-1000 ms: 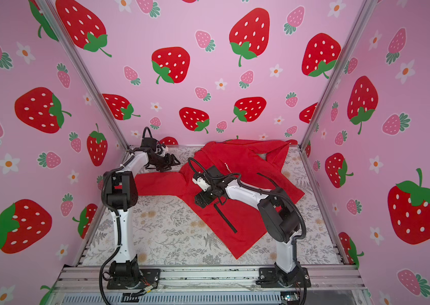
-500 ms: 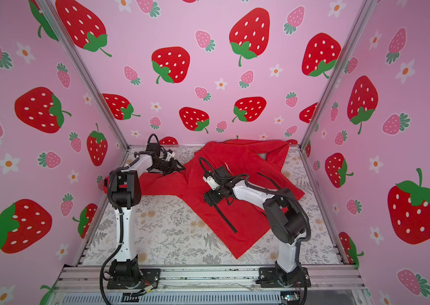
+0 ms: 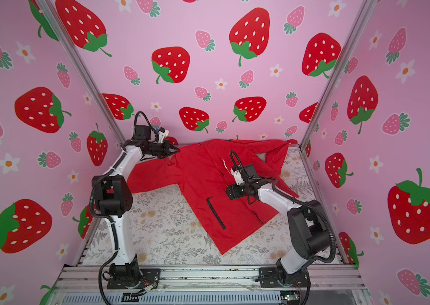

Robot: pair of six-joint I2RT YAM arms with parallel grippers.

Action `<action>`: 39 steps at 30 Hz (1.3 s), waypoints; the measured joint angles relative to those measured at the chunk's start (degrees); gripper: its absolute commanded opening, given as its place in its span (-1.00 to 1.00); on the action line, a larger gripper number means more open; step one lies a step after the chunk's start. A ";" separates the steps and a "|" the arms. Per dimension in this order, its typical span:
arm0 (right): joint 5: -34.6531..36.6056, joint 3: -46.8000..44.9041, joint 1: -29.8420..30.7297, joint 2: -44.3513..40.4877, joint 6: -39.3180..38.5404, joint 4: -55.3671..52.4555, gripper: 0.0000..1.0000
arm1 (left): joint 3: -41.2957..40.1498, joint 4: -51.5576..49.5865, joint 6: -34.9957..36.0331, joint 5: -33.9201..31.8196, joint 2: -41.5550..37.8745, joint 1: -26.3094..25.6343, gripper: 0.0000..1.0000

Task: Unzip the jacket
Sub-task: Adjust the jacket at the center of the board.

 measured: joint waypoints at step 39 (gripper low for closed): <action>-29.79 -2.05 -6.47 -1.77 11.85 14.78 0.57 | -30.86 1.64 -0.17 -9.60 -17.14 -4.31 0.44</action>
